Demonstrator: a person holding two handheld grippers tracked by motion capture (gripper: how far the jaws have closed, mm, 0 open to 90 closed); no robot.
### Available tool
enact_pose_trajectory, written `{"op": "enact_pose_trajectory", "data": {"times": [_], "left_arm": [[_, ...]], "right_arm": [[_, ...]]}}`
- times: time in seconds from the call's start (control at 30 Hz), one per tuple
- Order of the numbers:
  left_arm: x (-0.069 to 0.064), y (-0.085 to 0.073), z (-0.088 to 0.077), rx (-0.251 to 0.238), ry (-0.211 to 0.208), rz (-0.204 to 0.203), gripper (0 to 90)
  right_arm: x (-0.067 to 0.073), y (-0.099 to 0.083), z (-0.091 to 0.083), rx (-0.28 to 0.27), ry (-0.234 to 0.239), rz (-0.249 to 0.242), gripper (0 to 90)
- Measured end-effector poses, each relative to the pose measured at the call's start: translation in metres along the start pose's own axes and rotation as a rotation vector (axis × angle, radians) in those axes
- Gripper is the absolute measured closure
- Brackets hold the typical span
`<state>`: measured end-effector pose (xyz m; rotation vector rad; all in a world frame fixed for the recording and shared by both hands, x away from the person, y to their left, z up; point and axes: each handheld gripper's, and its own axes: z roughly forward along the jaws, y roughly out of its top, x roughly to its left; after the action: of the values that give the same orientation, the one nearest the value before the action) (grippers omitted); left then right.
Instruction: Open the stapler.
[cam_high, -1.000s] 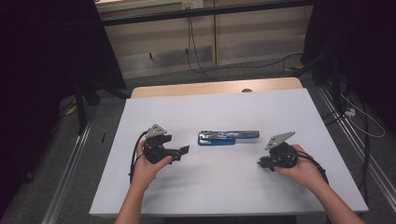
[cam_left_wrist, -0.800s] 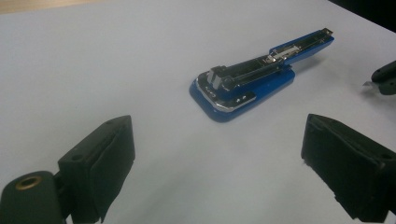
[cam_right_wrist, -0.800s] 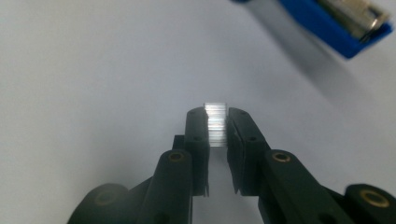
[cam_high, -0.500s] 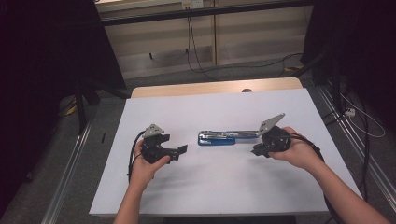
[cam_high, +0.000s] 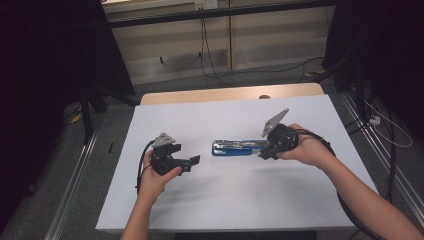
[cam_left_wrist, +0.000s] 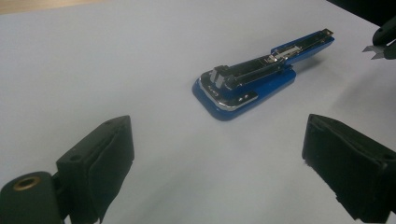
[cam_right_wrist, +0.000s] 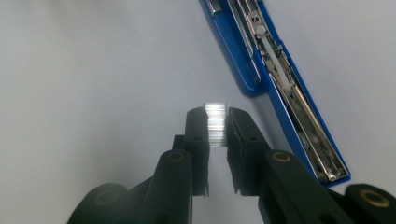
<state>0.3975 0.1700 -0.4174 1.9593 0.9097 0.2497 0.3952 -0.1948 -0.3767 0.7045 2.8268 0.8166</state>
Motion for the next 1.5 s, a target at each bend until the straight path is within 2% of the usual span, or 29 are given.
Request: {"op": "enact_pose_trajectory", "data": {"times": [0.3, 0.67, 0.97, 1.13, 1.5], "left_arm": [[0.001, 0.000, -0.002, -0.006, 0.001, -0.001, 7.9], [0.002, 0.000, -0.003, -0.010, -0.002, -0.001, 7.2], [0.002, -0.001, -0.005, -0.013, -0.003, -0.004, 6.7], [0.003, -0.001, -0.005, -0.010, -0.005, -0.004, 6.7], [0.003, -0.002, -0.005, -0.006, -0.007, -0.005, 6.6]], "right_arm": [[-0.004, 0.014, 0.002, -0.010, 0.021, -0.013, 79.1], [-0.010, 0.027, 0.004, -0.035, 0.019, -0.021, 79.1], [-0.017, 0.043, 0.006, -0.027, 0.010, -0.046, 79.1], [-0.019, 0.050, 0.009, -0.029, 0.023, -0.061, 79.1], [-0.025, 0.058, 0.016, -0.011, 0.029, -0.083, 79.1]]}}
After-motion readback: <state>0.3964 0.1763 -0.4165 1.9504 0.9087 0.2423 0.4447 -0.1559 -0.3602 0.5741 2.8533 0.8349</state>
